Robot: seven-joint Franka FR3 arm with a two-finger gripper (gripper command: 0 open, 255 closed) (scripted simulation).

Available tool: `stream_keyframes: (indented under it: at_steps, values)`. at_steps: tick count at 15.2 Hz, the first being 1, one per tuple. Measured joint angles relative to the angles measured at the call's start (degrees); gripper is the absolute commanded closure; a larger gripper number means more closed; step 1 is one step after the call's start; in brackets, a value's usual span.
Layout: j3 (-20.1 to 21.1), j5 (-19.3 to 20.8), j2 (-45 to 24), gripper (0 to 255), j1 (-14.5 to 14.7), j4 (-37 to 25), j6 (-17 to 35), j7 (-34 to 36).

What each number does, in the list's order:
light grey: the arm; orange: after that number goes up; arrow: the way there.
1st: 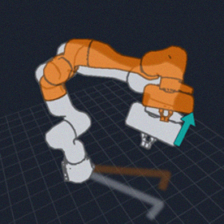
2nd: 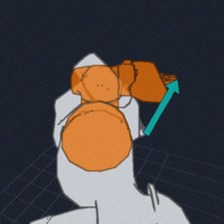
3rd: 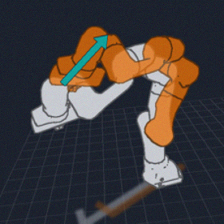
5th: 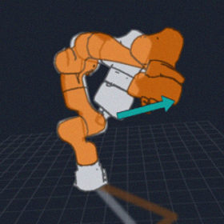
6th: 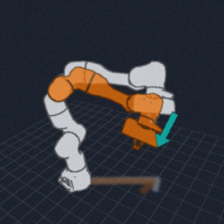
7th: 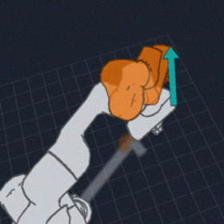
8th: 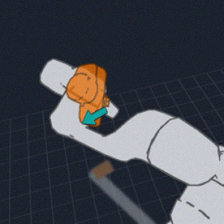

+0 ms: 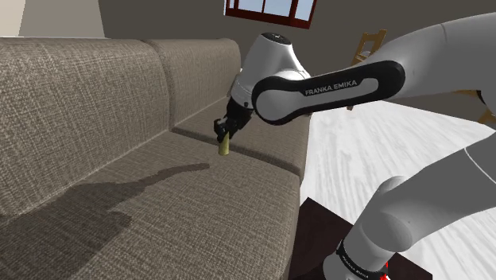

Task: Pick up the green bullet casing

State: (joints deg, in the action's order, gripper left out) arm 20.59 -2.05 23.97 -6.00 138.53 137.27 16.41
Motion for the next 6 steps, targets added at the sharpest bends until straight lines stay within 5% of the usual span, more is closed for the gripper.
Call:
stream_keyframes:
  at_steps: [6]
  values:
    - [-0.7,-0.3,1.2,255,0.1,-3.4,-4.5,-0.7]
